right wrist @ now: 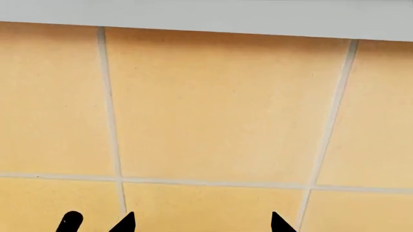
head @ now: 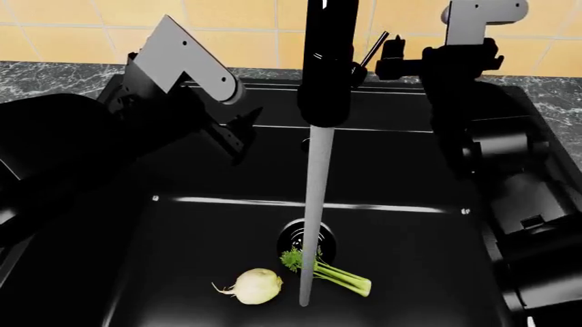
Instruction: Pick up the fruits and vegetables and place them in the sink. Turn on the sink faucet to wash them. Then turn the sink off and put them in the tray.
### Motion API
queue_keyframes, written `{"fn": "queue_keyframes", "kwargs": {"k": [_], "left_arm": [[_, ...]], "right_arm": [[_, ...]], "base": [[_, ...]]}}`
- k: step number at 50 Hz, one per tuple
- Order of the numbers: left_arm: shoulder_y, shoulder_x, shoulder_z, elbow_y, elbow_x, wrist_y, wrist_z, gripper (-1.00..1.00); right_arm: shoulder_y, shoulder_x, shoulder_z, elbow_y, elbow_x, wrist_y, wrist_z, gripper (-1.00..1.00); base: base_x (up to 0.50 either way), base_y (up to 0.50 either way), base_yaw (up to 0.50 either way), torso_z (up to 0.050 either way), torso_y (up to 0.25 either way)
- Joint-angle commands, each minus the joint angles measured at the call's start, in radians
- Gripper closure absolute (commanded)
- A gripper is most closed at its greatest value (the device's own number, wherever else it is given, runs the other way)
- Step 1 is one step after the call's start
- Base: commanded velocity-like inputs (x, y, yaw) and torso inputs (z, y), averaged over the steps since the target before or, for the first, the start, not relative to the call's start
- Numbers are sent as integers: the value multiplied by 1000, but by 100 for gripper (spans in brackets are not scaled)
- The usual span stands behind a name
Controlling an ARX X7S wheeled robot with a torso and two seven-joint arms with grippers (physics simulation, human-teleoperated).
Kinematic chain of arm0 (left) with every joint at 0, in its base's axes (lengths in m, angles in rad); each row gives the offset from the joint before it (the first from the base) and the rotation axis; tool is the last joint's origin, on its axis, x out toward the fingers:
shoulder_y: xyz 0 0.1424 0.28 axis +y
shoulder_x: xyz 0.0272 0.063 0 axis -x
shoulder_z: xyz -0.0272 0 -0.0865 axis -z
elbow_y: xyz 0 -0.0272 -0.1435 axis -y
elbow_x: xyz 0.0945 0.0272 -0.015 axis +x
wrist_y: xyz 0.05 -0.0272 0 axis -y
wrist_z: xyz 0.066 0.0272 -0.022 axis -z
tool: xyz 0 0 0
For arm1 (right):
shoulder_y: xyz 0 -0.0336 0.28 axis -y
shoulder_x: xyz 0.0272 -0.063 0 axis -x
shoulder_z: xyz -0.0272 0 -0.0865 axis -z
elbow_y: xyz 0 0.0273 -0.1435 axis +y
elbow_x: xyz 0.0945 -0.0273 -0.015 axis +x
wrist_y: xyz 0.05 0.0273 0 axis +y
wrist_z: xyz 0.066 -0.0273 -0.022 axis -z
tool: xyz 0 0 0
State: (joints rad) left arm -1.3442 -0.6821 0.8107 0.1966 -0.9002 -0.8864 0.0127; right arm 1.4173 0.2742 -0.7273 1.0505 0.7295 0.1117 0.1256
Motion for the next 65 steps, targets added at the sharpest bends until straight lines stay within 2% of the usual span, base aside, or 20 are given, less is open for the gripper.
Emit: {"fn": "queue_keyframes", "kwargs": {"k": [1,14,27,38,39,41,44,47,57,65], "left_arm": [[-1,0,0,-1,0,2,1,-100],[1,0,0,-3,0,6,2,-100],[2,-4,-3,-4,0,11,2,-100],[7,-6,-2,2,-4,10,-1,-100],[9,-7,-1,4,-4,11,-1,-100],[13,-7,1,0,-1,15,1,-100],[16,-7,2,1,-1,15,0,-100],[14,-7,3,2,-2,11,-2,-100],[-4,-1,13,1,-6,-20,-7,-100],[-12,-7,7,4,-17,-30,-8,-100]], "right_arm": [[77,-102,-6,247,-25,-77,-123,-100],[95,-137,72,257,-124,-46,-184,-100],[110,-192,176,257,-306,-23,-284,-100],[119,-183,247,254,-415,-21,-298,-100],[115,-168,244,223,-416,-3,-294,-100],[31,-83,243,-53,-401,159,-234,-100],[-58,26,264,-359,-366,338,-163,-100],[-120,119,289,-572,-334,463,-114,-100],[-234,370,295,-1014,-237,777,-123,-100],[-249,562,337,-1319,-47,1019,-235,-100]], "base": [[0,0,0,0,0],[0,0,0,0,0],[0,0,0,0,0],[0,0,0,0,0],[0,0,0,0,0],[0,0,0,0,0],[0,0,0,0,0],[0,0,0,0,0],[0,0,0,0,0],[0,0,0,0,0]]}}
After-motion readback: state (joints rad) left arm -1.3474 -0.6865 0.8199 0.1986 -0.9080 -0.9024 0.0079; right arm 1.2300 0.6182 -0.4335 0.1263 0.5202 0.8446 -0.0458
